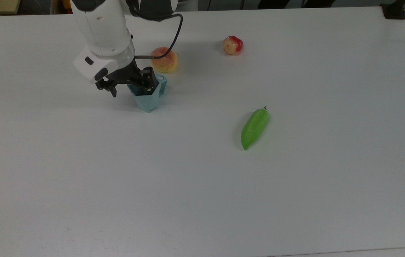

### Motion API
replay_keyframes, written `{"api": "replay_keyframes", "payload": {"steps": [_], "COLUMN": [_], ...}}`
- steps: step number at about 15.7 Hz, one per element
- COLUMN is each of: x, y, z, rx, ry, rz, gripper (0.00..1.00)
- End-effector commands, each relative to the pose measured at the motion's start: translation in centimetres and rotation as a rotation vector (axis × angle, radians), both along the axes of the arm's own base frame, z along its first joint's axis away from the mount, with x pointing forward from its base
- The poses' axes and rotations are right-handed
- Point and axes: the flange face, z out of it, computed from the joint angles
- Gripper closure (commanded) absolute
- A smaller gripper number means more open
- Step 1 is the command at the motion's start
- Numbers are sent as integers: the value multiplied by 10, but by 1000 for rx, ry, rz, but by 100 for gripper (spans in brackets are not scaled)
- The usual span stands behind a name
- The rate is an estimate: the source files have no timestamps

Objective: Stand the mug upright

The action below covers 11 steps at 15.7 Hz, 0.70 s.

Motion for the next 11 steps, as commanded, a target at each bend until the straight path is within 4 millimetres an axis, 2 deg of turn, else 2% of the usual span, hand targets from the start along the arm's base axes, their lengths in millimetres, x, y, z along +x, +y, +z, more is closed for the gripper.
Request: {"api": "replay_keyframes", "payload": {"steps": [1, 4, 6, 8, 11], "x": [-7, -11, -17, -35, -66], "y": [13, 17, 39, 58, 72], "z": [88, 154, 184, 214, 245], "rx": [30, 41, 46, 52, 61], "ry": [-51, -26, -30, -34, -2], "rz": [13, -99, -155, -200, -227], "gripper": [0, 0, 0, 0, 0]}}
